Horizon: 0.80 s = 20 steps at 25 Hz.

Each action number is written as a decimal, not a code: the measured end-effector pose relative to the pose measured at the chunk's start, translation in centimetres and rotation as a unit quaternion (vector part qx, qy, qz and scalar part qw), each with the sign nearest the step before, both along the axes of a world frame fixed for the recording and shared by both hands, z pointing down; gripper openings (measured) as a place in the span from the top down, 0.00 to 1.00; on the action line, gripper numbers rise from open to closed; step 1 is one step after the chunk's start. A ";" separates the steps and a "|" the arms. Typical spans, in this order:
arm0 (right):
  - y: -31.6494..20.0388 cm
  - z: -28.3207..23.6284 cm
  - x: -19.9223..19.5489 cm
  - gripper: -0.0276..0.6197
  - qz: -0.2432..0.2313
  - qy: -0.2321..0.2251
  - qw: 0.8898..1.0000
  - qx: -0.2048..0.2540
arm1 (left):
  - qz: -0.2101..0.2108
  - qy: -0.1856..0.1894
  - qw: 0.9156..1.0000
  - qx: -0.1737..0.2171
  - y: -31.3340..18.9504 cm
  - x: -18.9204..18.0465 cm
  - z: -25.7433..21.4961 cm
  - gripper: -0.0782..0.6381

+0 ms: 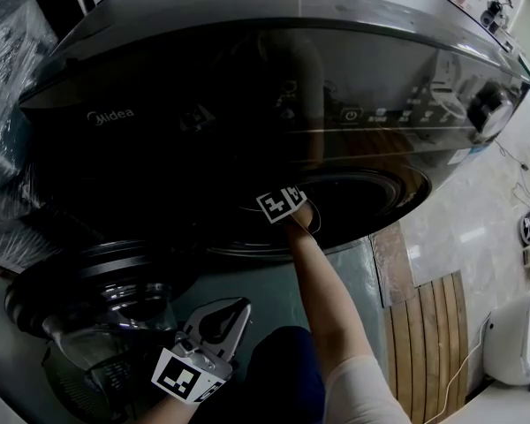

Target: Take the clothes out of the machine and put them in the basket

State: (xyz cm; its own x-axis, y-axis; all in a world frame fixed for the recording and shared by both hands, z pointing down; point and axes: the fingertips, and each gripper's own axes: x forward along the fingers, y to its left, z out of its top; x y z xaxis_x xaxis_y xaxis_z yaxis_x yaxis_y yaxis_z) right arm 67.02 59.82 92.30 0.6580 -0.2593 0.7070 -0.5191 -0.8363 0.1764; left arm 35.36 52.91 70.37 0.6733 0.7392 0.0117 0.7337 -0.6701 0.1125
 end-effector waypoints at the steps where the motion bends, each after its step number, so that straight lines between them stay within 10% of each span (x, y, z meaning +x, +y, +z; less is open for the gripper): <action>1: 0.1 0.1 0.0 0.52 -0.003 0.001 1.000 -0.013 | 0.000 -0.001 1.000 0.000 0.0 0.0 0.0 0.86; 9: 0.5 1.3 0.2 0.93 -0.029 0.005 0.993 -0.116 | -0.003 0.001 1.000 0.003 -0.4 0.2 0.0 0.86; 20: 0.8 0.0 0.2 0.94 -0.023 0.033 0.996 -0.074 | 0.001 0.004 1.000 0.003 -0.4 -0.8 -0.3 0.86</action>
